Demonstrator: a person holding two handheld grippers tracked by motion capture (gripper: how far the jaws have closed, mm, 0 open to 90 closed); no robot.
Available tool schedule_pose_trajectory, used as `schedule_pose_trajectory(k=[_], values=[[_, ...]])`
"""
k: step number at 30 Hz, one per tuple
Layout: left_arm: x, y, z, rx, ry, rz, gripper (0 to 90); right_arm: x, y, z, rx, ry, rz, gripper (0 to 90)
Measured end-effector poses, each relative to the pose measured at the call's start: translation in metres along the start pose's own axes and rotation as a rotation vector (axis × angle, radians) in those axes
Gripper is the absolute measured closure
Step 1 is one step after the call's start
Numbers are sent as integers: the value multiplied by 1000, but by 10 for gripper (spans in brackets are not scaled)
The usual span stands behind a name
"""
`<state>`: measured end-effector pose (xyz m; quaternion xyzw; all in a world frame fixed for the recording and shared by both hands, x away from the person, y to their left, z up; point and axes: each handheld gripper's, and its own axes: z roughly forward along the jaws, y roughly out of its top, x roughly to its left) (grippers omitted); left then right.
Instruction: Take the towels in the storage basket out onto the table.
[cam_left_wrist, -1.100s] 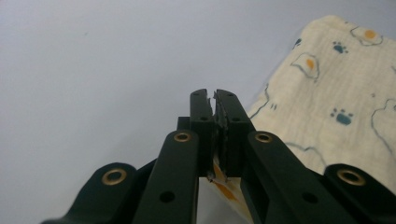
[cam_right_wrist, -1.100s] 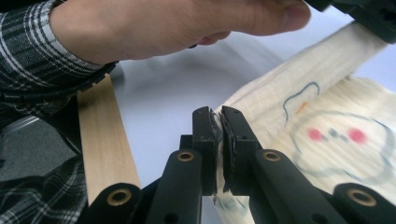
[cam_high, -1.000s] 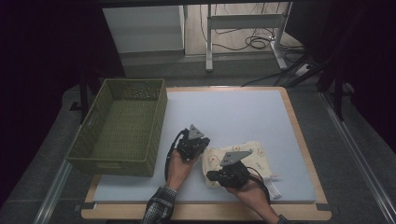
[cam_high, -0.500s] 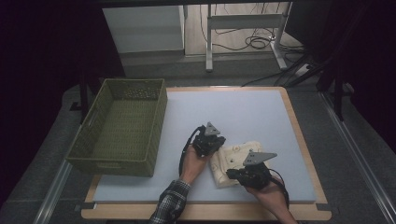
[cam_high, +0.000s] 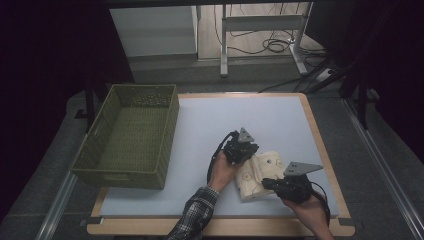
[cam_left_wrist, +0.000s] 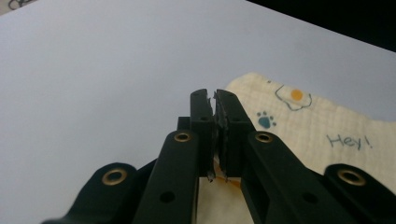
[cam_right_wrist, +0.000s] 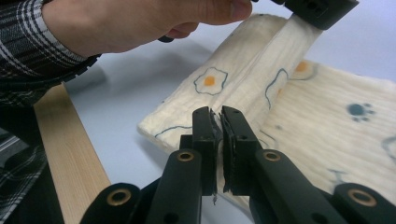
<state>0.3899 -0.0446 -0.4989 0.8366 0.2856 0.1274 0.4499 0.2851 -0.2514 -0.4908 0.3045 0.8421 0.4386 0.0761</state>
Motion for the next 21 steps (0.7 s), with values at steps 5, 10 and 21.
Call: schedule_pose_trajectory(k=[5,10,21], values=[[-5,9,10,3,-12,15,864,-6,-3,-11,-5,-25,7,846],[-13,17,22,3,-15,36,864,-12,-6,-21,-8,-51,18,846],[-20,23,41,13,-27,38,837,-30,-22,-25,19,-105,50,843]])
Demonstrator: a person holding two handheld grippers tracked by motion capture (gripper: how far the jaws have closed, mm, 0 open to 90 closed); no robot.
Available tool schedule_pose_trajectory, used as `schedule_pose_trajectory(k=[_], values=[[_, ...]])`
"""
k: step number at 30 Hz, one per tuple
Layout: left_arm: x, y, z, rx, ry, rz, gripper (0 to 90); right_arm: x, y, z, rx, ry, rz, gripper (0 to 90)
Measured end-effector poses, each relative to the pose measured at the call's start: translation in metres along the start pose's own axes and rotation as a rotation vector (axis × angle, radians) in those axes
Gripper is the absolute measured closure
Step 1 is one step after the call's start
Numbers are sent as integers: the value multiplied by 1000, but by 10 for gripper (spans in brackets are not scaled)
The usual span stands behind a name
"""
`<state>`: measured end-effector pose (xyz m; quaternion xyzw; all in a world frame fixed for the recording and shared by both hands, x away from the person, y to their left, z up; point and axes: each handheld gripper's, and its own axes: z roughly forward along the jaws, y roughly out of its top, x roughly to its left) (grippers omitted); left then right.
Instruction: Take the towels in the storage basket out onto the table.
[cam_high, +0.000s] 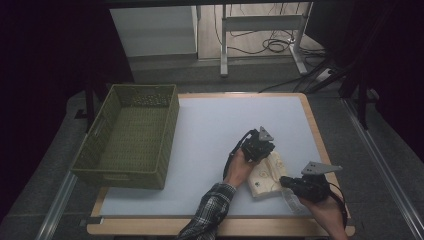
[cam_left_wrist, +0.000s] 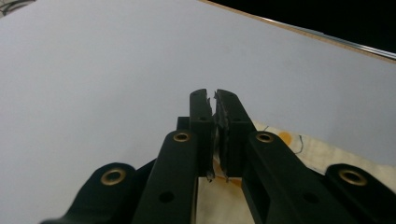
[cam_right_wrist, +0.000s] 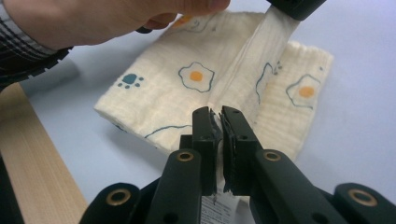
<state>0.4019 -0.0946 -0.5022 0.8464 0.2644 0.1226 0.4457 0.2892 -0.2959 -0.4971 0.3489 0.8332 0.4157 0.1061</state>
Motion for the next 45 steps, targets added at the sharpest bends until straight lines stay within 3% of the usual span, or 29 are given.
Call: schedule_pose_trajectory(k=[2,5,15,20,24,29,32,36,40,42,45], values=[[0,-1,1,-13,-21,-16,761,-1,-2,2,8,-3,0,841],[1,-2,-2,-15,-16,-17,655,-2,-4,5,21,-19,-9,826],[6,-12,-23,-21,40,-20,500,-12,-10,-13,36,-107,-3,717],[11,-22,-39,-13,62,-30,447,-18,-9,-25,15,-150,8,666],[14,-32,-55,-6,64,-40,445,-18,-1,-26,1,-148,5,629],[15,-47,-66,25,62,-53,478,-17,5,-14,24,-155,-7,596],[17,-58,-63,74,117,-27,487,-18,3,-8,36,-157,-4,569],[25,-69,-58,108,155,-40,510,-19,-2,-3,56,-159,4,535],[29,-73,-61,87,140,-70,505,-21,-5,0,61,-160,16,495],[28,-73,-64,71,107,-87,490,-21,-6,2,70,-157,17,467],[27,-74,-61,107,95,-88,460,-20,-8,7,93,-145,21,439]])
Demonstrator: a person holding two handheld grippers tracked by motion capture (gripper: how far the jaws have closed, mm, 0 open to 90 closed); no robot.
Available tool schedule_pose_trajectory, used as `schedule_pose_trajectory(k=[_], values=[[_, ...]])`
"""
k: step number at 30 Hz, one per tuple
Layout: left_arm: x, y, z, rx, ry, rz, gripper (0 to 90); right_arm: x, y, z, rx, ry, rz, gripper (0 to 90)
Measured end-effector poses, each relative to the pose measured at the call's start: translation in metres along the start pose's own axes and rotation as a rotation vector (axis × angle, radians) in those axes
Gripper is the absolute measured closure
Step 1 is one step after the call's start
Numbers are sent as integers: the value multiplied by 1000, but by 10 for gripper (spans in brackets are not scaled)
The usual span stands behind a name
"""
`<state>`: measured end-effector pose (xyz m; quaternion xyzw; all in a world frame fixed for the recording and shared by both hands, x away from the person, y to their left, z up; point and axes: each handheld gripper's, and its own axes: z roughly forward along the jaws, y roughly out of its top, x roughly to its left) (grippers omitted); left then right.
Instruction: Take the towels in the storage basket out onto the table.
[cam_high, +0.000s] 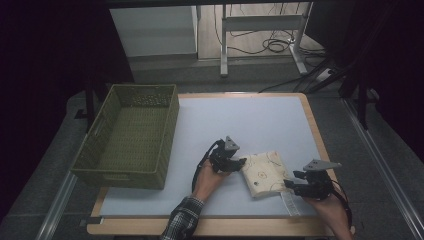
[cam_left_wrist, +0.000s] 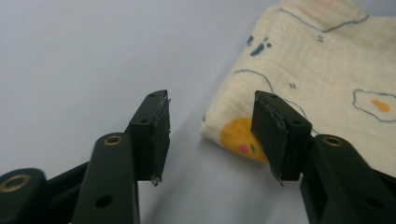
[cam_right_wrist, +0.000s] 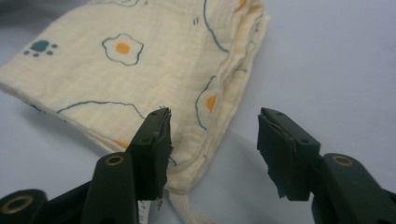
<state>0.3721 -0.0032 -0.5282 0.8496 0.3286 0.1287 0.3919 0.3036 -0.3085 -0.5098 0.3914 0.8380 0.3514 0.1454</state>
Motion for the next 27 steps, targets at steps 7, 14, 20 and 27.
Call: schedule_pose_trajectory(k=[7,14,20,27], values=[[8,-7,7,5,-23,-45,391,3,-5,10,11,6,8,419],[0,-2,6,50,-19,-66,503,6,-2,11,24,-5,24,636],[-7,0,5,64,-64,-47,773,8,-2,12,27,53,58,818],[-4,-3,6,30,-99,-62,837,4,-2,12,25,83,90,837]])
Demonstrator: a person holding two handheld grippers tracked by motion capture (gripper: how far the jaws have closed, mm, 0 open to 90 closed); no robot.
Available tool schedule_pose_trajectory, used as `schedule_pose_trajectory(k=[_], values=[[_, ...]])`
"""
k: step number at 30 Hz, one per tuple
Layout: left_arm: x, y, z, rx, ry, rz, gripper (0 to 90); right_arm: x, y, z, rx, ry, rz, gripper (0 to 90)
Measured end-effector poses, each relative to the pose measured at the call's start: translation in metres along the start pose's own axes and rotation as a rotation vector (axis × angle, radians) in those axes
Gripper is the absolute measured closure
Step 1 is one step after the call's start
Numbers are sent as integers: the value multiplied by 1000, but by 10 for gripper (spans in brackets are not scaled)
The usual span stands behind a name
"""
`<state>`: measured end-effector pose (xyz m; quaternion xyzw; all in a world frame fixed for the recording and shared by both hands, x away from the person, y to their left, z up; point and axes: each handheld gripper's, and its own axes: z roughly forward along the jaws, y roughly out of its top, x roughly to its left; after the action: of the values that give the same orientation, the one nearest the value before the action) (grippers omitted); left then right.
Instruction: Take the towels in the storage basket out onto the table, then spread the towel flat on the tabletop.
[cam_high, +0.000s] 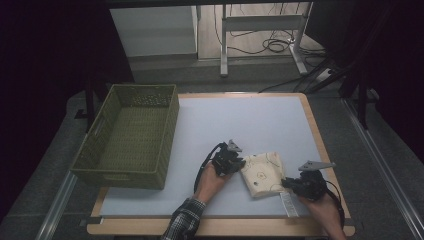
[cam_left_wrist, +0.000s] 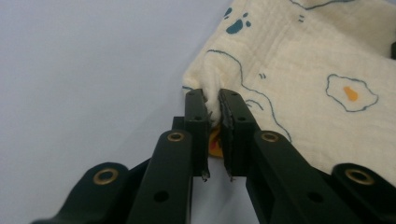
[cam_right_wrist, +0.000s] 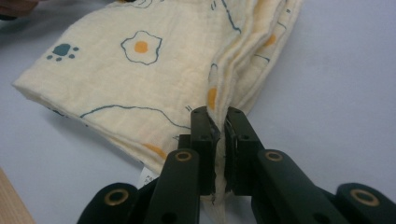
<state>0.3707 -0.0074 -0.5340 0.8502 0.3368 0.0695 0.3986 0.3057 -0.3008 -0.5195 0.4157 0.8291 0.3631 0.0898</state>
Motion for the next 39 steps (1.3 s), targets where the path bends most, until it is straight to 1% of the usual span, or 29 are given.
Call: schedule_pose_trajectory(k=[2,4,6,8,9,11,15,21,25,29,32,36,39], values=[[0,0,0,-8,4,3,842,-1,0,0,-6,4,1,838],[-1,0,-1,-14,21,12,844,0,-1,-2,-10,10,6,839],[0,1,-2,-21,29,25,844,0,0,-3,-15,10,-1,839],[1,2,-4,-36,34,21,844,1,0,-4,-20,20,5,839],[1,3,-6,-41,35,21,844,2,0,-5,-26,22,-5,839],[2,4,-10,-52,40,25,845,4,1,-6,-33,26,-5,839],[3,7,-18,-62,53,39,845,7,5,-8,-49,32,-22,839],[5,12,-30,-87,62,49,842,12,12,-12,-71,54,-27,838],[8,15,-37,-96,65,50,840,16,18,-14,-87,59,-38,838],[11,17,-45,-94,73,52,839,20,24,-15,-98,73,-40,838],[14,19,-51,-95,83,54,838,23,28,-14,-101,79,-50,838],[17,21,-62,-96,101,57,837,28,35,-13,-113,98,-54,837],[21,24,-70,-94,117,59,836,33,42,-11,-117,104,-70,837]])
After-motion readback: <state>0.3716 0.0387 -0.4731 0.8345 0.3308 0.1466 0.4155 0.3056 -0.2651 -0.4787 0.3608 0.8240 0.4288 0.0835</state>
